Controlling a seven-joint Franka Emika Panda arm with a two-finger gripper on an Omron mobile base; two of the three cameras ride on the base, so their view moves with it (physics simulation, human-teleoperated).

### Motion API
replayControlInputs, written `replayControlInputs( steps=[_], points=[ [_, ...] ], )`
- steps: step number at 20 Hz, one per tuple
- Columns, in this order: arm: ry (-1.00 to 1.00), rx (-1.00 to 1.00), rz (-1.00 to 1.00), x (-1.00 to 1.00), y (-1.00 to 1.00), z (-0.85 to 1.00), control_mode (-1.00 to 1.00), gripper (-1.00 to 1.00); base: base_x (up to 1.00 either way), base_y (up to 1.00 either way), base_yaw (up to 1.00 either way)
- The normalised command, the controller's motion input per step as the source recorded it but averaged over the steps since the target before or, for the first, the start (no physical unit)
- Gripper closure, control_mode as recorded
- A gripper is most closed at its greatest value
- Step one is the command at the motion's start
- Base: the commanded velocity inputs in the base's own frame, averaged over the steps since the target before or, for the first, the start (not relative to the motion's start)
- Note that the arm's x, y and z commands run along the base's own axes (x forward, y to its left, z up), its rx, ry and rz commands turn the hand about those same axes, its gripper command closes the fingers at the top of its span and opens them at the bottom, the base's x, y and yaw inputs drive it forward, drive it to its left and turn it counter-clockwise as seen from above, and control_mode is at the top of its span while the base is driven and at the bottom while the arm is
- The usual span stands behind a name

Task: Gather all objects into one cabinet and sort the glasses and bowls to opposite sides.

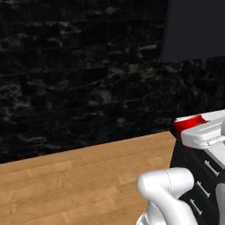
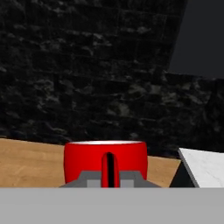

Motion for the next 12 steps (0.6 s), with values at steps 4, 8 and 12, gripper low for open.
replayControlInputs(
  steps=[4, 8, 12],
  points=[
    [0.0, 0.0, 0.0, 0.0, 0.0, 0.0, 1.0, 1.0, 0.03, -0.1, -0.17],
    [0.0, 0.0, 0.0, 0.0, 0.0, 0.0, 1.0, 1.0, 0.3, 0.02, -0.24],
    [0.0, 0.0, 0.0, 0.0, 0.0, 0.0, 1.0, 1.0, 0.38, 0.19, -0.28]
  ],
)
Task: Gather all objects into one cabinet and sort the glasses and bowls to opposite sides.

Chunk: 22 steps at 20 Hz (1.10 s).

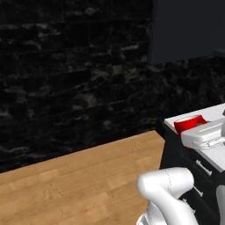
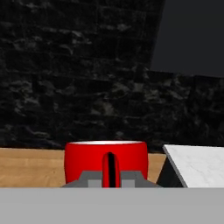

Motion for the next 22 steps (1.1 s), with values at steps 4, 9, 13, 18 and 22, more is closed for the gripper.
replayControlInputs(
  steps=[4, 9, 13, 18, 22],
  points=[
    [0.0, 0.0, 0.0, 0.0, 0.0, 0.0, 1.0, 1.0, 0.1, 0.71, -0.27],
    [0.0, 0.0, 0.0, 0.0, 0.0, 0.0, 1.0, 1.0, 0.0, 0.99, -0.25],
    [0.0, 0.0, 0.0, 0.0, 0.0, 0.0, 1.0, 1.0, 0.0, 0.82, -0.24],
    [0.0, 0.0, 0.0, 0.0, 0.0, 0.0, 1.0, 1.0, 0.11, 0.18, -0.35],
    [0.0, 0.0, 0.0, 0.0, 0.0, 0.0, 1.0, 1.0, 0.41, -0.07, -0.5]
  ],
)
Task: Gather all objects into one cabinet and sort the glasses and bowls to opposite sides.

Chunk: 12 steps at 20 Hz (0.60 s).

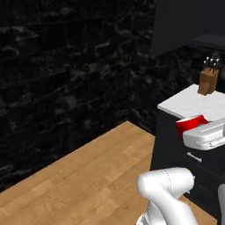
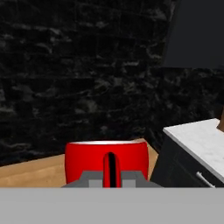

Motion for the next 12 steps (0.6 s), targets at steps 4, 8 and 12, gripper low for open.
replayControlInputs(
  steps=[4, 8, 12],
  points=[
    [0.0, 0.0, 0.0, 0.0, 0.0, 0.0, 1.0, 1.0, 0.33, -0.14, -0.54],
    [0.0, 0.0, 0.0, 0.0, 0.0, 0.0, 1.0, 1.0, 0.23, 0.0, -0.52],
    [0.0, 0.0, 0.0, 0.0, 0.0, 0.0, 1.0, 1.0, 0.48, 0.08, -0.52]
  ],
)
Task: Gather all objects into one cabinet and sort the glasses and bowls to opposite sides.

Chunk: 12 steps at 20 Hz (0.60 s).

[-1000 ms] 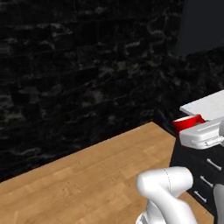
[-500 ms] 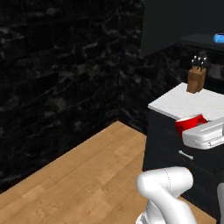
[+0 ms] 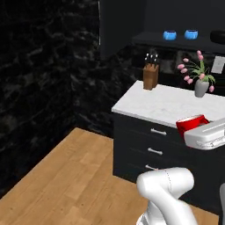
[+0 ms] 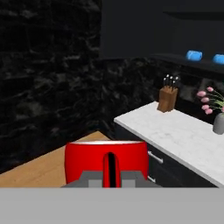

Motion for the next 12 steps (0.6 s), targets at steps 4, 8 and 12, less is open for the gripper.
replayControlInputs(
  steps=[4, 8, 12],
  points=[
    [0.0, 0.0, 0.0, 0.0, 0.0, 0.0, 1.0, 1.0, 0.69, 0.04, -0.51],
    [0.0, 0.0, 0.0, 0.0, 0.0, 0.0, 1.0, 1.0, 0.96, 0.02, -0.46],
    [0.0, 0.0, 0.0, 0.0, 0.0, 0.0, 1.0, 1.0, 1.0, 0.23, -0.38]
  ],
)
